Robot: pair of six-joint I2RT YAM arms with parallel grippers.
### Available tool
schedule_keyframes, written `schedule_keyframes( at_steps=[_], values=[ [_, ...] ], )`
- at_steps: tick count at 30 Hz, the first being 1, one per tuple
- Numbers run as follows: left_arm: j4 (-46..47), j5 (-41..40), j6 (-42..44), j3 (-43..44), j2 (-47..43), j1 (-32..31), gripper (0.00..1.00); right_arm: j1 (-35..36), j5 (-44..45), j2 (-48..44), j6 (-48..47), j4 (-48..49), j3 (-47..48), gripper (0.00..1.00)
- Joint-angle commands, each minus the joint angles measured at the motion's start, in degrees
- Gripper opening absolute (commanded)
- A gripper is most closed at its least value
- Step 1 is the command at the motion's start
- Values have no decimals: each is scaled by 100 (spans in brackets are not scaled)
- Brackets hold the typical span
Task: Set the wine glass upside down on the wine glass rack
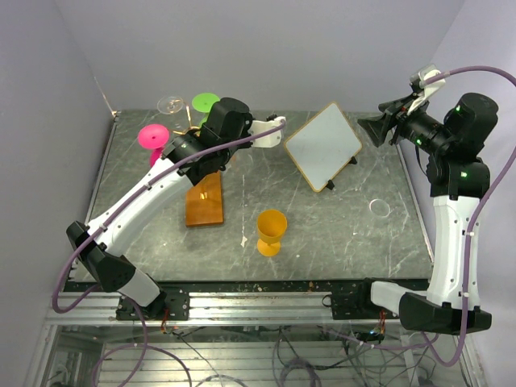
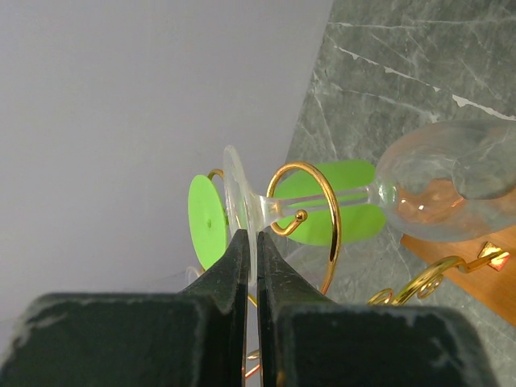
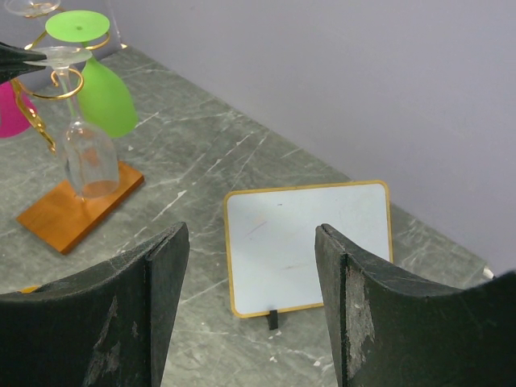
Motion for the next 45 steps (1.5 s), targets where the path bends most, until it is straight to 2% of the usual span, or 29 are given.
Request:
schedule_keyframes(
  at_steps=[1,12,23,32,45],
  values=[
    [82,-92,-19,25,-115,-22,7,-46,-73,11,21,105,49,64],
    [-155,7,76,-10,-102,-25,10,-47,-128,94,-15,98,11,64],
    [-245,185,39,-10,-94,-29,26,-48,-138,92,-41,88,2,65],
    [-284,209,15,-15,-185,-31,31,-47,-125,66,-41,102,-38,65],
    [-432,399,-69,21,-358,-26,46,-47,34,60,-129,79,-108,65]
  ],
)
